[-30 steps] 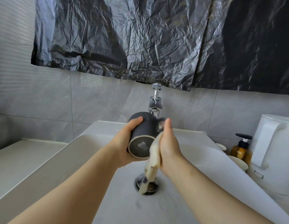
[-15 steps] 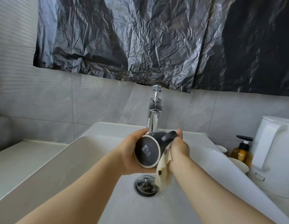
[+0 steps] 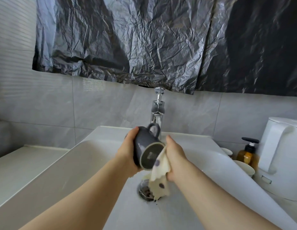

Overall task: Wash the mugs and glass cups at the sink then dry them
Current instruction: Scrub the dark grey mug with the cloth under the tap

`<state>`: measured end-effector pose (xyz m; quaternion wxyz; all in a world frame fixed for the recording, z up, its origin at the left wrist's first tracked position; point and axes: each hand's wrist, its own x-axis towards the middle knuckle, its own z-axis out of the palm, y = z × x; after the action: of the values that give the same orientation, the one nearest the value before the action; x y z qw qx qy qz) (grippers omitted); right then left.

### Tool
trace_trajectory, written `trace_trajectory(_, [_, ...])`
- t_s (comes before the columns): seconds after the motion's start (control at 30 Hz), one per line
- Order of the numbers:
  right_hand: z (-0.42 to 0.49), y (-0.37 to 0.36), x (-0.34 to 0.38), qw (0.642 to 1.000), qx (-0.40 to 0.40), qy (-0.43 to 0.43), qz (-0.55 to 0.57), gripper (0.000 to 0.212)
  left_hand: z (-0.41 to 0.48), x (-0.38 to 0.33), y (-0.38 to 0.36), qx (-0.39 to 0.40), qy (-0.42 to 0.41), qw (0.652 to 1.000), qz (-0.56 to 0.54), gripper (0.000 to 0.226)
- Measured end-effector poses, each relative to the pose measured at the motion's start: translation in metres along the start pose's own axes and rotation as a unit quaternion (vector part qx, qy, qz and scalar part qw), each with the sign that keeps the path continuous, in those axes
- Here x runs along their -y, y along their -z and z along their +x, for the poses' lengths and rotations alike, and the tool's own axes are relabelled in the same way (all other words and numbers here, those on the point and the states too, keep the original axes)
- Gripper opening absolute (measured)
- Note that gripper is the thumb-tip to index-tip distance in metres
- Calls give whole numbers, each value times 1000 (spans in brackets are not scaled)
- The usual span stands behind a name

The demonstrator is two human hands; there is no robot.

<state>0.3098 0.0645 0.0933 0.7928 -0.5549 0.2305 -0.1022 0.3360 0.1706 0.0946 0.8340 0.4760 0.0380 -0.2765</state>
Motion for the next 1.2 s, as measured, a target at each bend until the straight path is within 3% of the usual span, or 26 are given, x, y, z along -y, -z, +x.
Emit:
trace_trajectory(0.1, [-7, -11, -12, 998, 44, 41, 1, 32, 14, -1, 9, -91, -51, 990, -98, 91])
trace_trajectory(0.17, [-7, -21, -17, 993, 45, 112, -16, 25, 19, 2, 11, -136, -66, 984, -95, 106])
trace_trajectory(0.27, [-4, -26, -14, 982, -27, 189, 13, 30, 7, 7, -2, -149, -128, 980, -37, 64])
trace_trajectory(0.37, [4, -6, -3, 987, -21, 136, 79, 16, 4, 15, -14, -79, -120, 989, 33, 41])
trace_trajectory(0.53, [11, 9, -1, 994, -14, 106, 10, 19, 3, 3, -12, -48, -129, 981, 137, 38])
trace_trajectory(0.7, [6, 4, 2, 991, -9, 128, -41, 19, -14, -10, -1, -14, -37, 981, 191, 41])
trace_trajectory(0.8, [-1, -4, 4, 991, -19, 130, 13, 53, -18, -12, -14, -48, -9, 991, 125, 35])
trace_trajectory(0.83, [-3, -5, 6, 989, -25, 138, 39, 56, -18, -12, -22, -63, -7, 992, 110, 35])
trace_trajectory(0.97, [-6, 4, 9, 955, -45, 282, -76, 19, -14, -7, -30, -68, -16, 995, 73, 34])
trace_trajectory(1.03, [-8, 6, 8, 935, -29, 332, -122, 12, -13, -11, -23, -53, -29, 994, 89, 31])
trace_trajectory(1.13, [-4, 0, 16, 937, -32, 319, -140, 7, -13, -19, -10, -38, -65, 985, 156, 27])
trace_trajectory(1.2, [2, -6, 24, 970, -38, 223, -92, 21, -12, -22, -4, -28, -76, 982, 169, 24])
